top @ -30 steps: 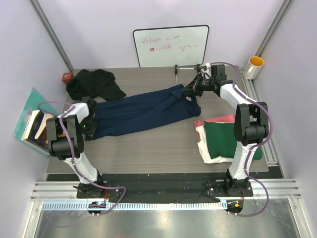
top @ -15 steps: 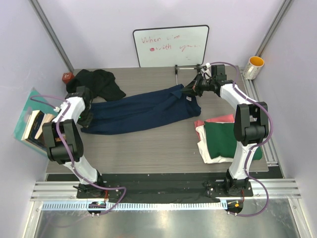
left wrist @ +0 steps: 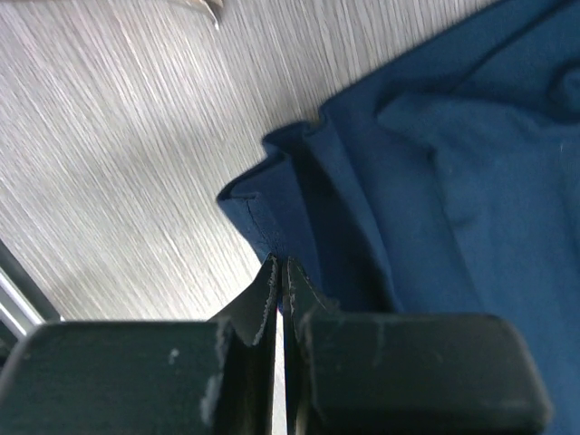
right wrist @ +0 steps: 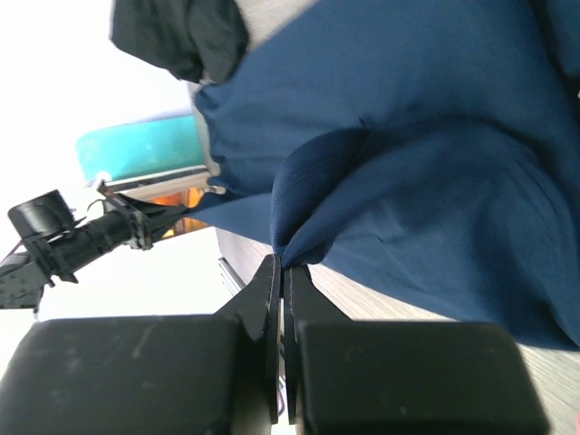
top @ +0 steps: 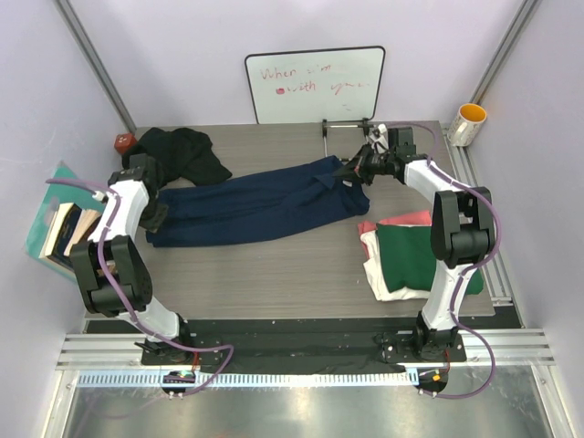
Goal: Fold and stack the t-shirts
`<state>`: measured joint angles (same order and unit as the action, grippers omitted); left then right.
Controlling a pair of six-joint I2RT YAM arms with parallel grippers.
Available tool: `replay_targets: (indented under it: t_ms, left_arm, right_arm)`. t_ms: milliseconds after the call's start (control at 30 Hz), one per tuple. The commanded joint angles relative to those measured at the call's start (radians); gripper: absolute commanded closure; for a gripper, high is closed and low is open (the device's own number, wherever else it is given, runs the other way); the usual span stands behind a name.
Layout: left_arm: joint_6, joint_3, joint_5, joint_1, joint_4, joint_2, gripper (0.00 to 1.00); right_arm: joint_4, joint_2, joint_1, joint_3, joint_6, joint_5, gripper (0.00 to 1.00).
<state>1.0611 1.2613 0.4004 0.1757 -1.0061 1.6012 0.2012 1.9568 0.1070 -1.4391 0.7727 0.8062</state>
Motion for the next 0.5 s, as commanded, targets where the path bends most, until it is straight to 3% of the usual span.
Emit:
replay_targets:
  t_ms: [0, 200, 467]
  left_arm:
    - [-0.061, 0.018, -0.064, 0.005, -0.043, -0.053, 1.0]
    - [-0.098, -0.042, -0.106, -0.005, -0.088, -0.136, 1.0]
    - [-0.116, -0.126, -0.051, -0.005, -0.103, -0.262, 1.0]
  right_arm:
    - [-0.028, -0.079, -0.006, 0.058, -0.016, -0.009, 0.99]
    - [-0.045, -0.159, -0.006, 0.175, -0.024, -0.032, 0.99]
    - [-0.082, -0.28, -0.004, 0.272, 0.003, -0.059, 0.99]
